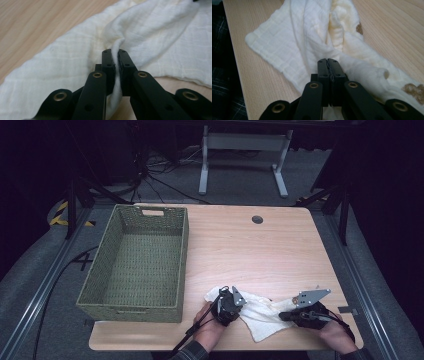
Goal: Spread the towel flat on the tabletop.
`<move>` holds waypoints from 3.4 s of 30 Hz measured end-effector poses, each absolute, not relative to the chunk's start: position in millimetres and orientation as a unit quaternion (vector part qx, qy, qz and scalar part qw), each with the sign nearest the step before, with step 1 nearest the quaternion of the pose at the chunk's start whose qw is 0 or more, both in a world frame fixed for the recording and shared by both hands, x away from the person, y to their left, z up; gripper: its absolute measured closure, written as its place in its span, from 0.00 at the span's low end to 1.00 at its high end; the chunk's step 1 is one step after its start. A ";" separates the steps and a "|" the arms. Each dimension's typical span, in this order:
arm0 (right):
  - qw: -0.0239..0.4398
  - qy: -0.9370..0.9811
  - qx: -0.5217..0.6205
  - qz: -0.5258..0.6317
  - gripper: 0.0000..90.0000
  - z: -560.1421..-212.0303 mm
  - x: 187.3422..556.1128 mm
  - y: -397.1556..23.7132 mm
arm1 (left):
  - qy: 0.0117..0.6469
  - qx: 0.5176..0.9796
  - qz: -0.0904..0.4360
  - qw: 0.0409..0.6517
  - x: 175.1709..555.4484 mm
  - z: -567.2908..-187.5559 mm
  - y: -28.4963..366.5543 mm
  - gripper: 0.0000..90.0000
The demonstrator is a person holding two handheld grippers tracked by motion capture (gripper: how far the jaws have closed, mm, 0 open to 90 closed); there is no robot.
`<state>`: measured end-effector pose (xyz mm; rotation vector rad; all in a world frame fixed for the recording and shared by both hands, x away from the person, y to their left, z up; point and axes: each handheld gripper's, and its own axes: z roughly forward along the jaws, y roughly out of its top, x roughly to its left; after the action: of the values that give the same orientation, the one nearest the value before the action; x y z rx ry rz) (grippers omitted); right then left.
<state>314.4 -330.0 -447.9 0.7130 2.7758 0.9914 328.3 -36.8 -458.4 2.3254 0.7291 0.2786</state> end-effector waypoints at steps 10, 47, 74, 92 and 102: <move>0.111 0.917 0.221 0.314 0.99 -448.2 339.5 -330.4 | 0.286 0.883 0.053 0.369 326.8 -444.3 -26.1 0.76; 0.068 0.906 0.204 0.364 0.98 -442.6 333.4 -319.8 | 0.198 0.888 0.028 0.413 411.9 -420.6 -91.7 0.98; 0.064 0.918 0.226 0.319 0.99 -448.4 324.3 -358.3 | 0.348 0.834 0.114 0.413 473.3 -423.2 -23.7 0.98; 0.086 0.912 0.243 0.319 0.99 -442.8 326.7 -378.8 | 0.404 0.821 0.173 0.365 486.0 -421.6 -20.4 0.89; 0.081 0.911 0.233 0.330 0.98 -441.3 330.1 -365.8 | 0.364 0.852 0.128 0.354 440.7 -431.4 -27.7 0.89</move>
<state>330.1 -365.8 -441.3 0.6954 2.7240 0.9853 440.7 -27.7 -431.4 2.2026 0.9411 0.3313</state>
